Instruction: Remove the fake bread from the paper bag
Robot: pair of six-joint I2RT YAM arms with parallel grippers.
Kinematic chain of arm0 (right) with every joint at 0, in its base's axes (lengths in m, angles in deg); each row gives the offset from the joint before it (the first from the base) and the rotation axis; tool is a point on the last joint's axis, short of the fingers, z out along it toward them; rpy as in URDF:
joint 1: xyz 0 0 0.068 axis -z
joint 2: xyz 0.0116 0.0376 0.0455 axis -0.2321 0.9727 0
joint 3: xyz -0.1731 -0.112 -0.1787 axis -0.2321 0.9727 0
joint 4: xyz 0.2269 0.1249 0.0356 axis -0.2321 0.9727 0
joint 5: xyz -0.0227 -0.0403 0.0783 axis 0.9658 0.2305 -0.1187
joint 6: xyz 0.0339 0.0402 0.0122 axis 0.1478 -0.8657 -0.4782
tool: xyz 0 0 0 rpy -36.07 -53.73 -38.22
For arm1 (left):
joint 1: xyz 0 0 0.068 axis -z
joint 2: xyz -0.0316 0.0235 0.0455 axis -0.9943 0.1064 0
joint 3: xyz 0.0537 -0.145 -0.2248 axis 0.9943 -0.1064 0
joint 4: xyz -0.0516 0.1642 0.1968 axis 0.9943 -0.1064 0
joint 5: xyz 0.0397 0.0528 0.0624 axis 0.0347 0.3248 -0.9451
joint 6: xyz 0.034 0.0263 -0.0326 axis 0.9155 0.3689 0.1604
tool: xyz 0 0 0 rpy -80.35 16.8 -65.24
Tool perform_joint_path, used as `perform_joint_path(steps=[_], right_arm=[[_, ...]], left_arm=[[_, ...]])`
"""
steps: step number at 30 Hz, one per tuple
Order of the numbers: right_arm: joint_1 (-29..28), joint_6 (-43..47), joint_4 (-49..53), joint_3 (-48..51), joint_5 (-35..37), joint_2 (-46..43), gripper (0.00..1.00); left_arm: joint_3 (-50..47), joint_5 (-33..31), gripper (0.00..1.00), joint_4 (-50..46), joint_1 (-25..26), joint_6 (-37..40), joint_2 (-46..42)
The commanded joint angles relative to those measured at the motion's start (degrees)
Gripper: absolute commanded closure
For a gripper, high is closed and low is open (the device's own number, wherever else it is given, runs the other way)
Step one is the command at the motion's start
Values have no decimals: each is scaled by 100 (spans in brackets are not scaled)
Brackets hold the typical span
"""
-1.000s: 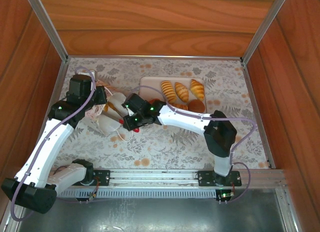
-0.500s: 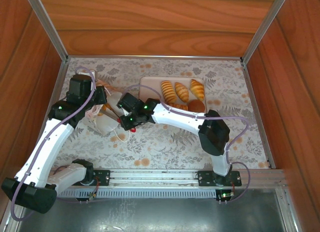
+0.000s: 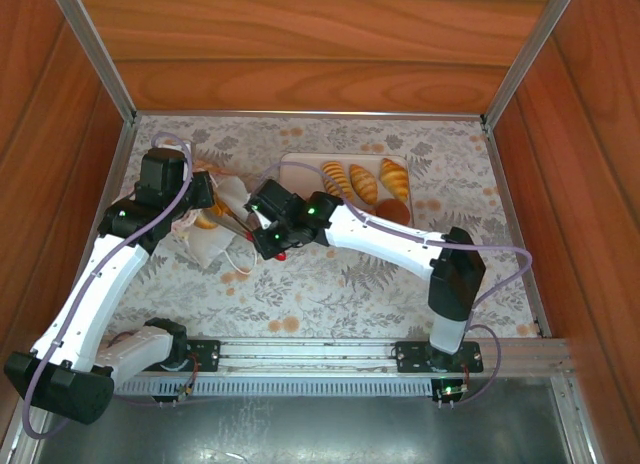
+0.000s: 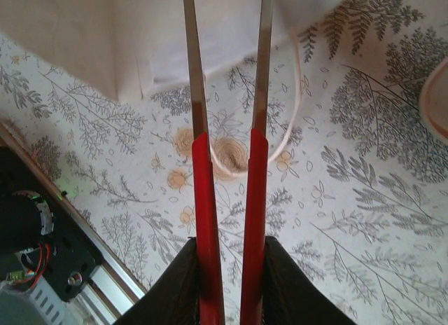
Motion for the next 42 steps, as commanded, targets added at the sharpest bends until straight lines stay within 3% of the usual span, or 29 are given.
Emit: perform_joint_path(steps=[1,4,12,27,42], right_arm=[[-38,139,219,86,-201,-325,88],[-52,179,595,225,-241,-436,88],[-40,190,149,812,-452,-1184,88],[-11,-75,254,1338,-302,-2022,88],[37,-651,610,2070,405,-3378,88]], left_arm=[[118,-69,100,-36,-1,49,39],[129,-69,100,-36,-1,48,54],[185,100,100,-27,-3,38,132],[376,-6,100,-27,-3,-143,407],[576,-492,100,-27,-1,-403,797]])
